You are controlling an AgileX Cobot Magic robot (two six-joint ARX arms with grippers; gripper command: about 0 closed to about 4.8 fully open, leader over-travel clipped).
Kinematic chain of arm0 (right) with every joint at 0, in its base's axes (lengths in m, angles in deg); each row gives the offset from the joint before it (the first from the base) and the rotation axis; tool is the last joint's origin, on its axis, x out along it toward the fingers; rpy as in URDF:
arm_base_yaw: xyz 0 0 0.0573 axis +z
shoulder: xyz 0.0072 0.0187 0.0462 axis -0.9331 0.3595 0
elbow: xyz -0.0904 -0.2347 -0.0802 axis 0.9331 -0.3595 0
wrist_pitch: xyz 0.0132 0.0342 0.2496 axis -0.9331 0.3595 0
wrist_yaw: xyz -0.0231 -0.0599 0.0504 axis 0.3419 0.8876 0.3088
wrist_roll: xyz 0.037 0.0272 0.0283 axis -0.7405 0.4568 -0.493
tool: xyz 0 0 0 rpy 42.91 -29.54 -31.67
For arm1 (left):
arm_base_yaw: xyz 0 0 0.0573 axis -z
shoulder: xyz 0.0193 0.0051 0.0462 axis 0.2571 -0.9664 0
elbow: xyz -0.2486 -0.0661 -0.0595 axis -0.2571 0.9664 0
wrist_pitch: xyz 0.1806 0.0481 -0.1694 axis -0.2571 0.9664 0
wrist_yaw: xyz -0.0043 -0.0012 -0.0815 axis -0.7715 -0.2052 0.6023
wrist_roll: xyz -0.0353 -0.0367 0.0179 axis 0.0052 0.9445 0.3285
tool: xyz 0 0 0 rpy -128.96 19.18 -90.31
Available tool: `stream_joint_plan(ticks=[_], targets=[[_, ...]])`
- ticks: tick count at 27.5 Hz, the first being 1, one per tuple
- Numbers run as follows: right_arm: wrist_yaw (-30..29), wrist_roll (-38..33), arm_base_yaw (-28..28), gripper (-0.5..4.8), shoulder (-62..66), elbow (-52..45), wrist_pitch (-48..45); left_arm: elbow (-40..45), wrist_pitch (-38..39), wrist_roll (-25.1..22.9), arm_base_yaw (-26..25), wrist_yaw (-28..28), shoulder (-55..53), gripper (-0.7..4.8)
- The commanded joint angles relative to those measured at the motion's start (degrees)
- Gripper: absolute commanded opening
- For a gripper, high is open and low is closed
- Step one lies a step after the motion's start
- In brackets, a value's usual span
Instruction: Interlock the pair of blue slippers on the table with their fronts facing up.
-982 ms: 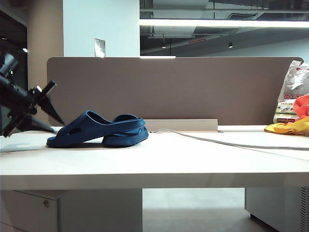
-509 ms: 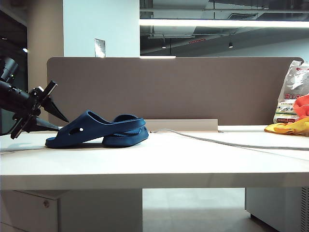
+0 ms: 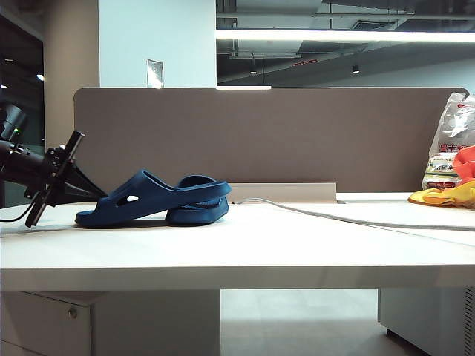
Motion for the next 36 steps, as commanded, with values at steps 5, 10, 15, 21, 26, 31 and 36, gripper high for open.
stream_joint_plan(ticks=[5, 10, 15, 21, 26, 31, 36], targets=[[-1.42, 0.9, 0.04, -0.01, 2.71, 0.52, -3.67, -0.26, -0.98, 1.25, -1.62, 4.48, 5.7, -0.06], [-1.62, 3.61, 0.02, -0.01, 11.13, 3.5, -4.68, -0.26, 0.85, 1.27, -3.69, 8.68, 10.54, -0.06], [-1.64, 6.78, 0.02, -0.01, 28.24, 14.49, -5.42, -0.2, 5.84, 0.0, -5.33, 9.51, 16.59, -0.06], [-7.56, 10.97, -0.15, 0.0, 55.76, 38.49, -0.24, -0.2, 13.81, -6.62, -5.6, 7.76, 24.61, -0.06], [-23.96, 15.04, -0.26, 0.95, 79.12, 61.35, 7.56, -0.2, 26.32, -17.81, -5.33, 1.07, 30.32, -0.06], [-38.86, 14.45, -0.31, 1.16, 101.31, 85.48, 10.88, -0.02, 35.28, -24.46, -5.16, -5.22, 34.86, -0.06], [-42.38, 12.48, -0.22, 1.17, 119.38, 107.38, 16.85, 1.95, 35.54, -24.44, -4.68, -7.91, 40.06, -0.06]])
